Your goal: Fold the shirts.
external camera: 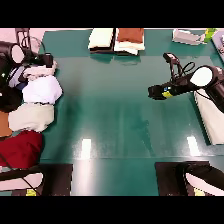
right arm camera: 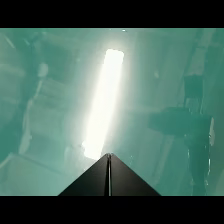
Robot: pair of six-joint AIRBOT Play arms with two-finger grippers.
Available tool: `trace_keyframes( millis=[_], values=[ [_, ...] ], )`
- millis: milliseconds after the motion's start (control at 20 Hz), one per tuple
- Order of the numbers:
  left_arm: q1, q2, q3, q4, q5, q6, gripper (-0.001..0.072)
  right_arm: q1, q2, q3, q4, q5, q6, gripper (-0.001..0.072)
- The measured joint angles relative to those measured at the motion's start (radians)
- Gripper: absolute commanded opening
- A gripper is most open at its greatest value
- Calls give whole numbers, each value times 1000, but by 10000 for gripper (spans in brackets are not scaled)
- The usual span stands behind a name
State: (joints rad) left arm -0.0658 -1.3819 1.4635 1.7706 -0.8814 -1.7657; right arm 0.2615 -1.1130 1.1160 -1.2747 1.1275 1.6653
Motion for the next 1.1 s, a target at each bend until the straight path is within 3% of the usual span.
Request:
trace_keyframes(
  millis=[300,800,850,950,1000,1050,1100],
  values=[
    [154,-212,0,18,172,-10,653,3,0,0,0,7,0,15],
    [190,-377,11,23,384,13,627,5,0,0,0,62,0,15],
    [190,-386,13,23,397,13,501,5,0,0,1,65,0,15],
    [189,-399,16,22,414,14,471,5,0,0,5,71,0,15],
    [189,-402,16,22,422,14,221,5,0,0,13,72,0,15],
    [190,-406,18,22,428,14,27,5,0,0,21,73,0,15],
    [189,-408,21,22,431,17,19,5,0,0,29,74,0,14]
  ],
)
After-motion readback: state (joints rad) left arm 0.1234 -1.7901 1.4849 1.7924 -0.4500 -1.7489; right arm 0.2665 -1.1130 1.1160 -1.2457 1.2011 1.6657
